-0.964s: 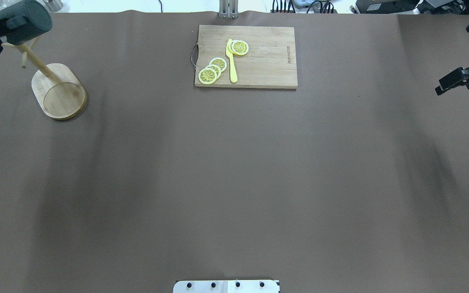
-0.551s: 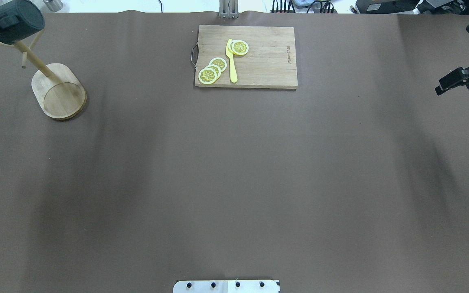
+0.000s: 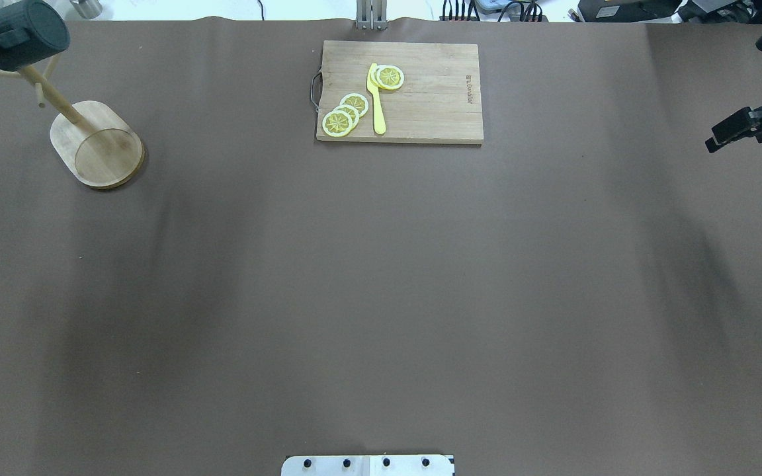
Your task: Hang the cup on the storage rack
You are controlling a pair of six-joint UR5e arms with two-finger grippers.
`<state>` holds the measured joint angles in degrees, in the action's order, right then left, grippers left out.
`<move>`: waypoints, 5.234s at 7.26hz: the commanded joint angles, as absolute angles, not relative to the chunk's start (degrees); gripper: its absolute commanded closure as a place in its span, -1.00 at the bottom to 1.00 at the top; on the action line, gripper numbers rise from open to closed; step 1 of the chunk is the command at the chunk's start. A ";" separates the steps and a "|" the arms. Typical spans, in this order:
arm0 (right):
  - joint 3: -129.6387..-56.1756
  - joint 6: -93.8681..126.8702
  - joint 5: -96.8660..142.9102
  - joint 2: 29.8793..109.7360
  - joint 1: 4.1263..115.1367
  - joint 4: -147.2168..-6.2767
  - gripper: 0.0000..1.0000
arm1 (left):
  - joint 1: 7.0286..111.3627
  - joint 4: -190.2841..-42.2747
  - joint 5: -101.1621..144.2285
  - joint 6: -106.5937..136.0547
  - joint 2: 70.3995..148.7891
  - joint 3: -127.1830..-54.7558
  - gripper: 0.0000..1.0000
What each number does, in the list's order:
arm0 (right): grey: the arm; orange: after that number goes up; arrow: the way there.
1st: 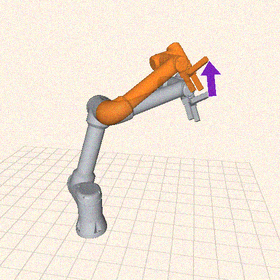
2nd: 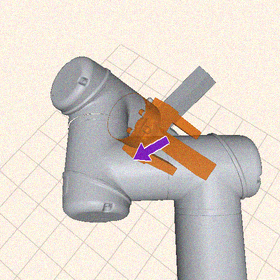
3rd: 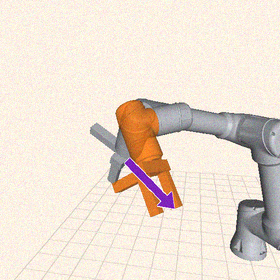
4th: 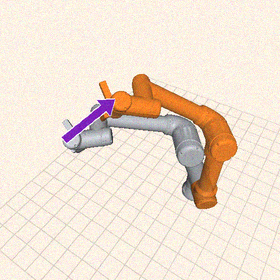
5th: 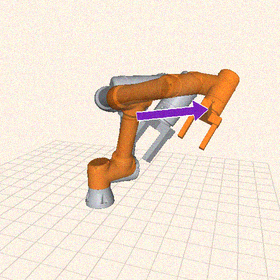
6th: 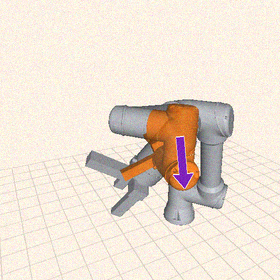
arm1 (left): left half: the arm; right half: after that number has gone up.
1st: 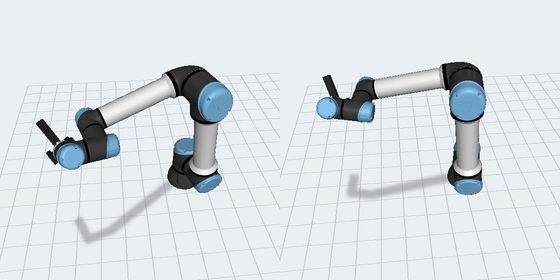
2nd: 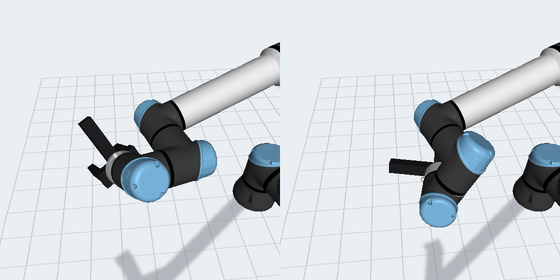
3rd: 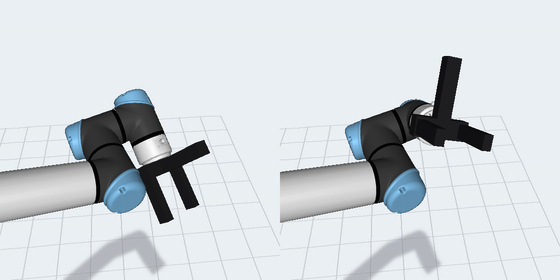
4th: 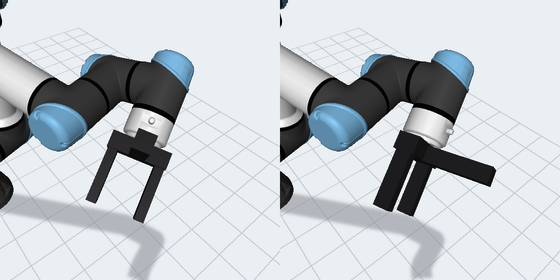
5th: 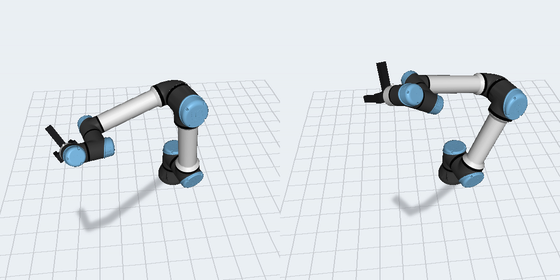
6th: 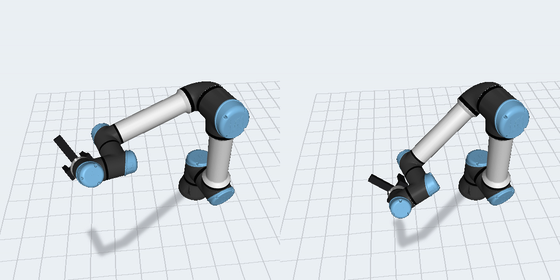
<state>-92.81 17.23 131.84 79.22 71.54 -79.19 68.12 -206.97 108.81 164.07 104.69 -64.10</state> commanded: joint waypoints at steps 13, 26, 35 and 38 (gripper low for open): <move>-93.52 18.37 131.84 79.89 71.63 -79.19 -1.00 | 79.26 -201.63 120.05 90.51 91.70 -69.17 -0.96; -92.81 17.31 130.34 85.69 78.83 -79.36 -1.00 | 85.60 -103.60 137.17 15.82 85.35 -100.77 -0.96; -92.99 13.89 135.88 88.77 82.27 -80.07 -1.00 | 82.37 -104.58 137.90 15.12 79.02 -106.26 -0.97; -92.90 13.89 135.53 88.59 82.27 -79.98 -1.00 | 82.18 -105.03 137.81 14.94 78.22 -106.52 -0.97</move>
<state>-92.92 13.89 135.55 88.58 82.26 -80.05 82.28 -104.75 137.89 15.02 78.37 -106.39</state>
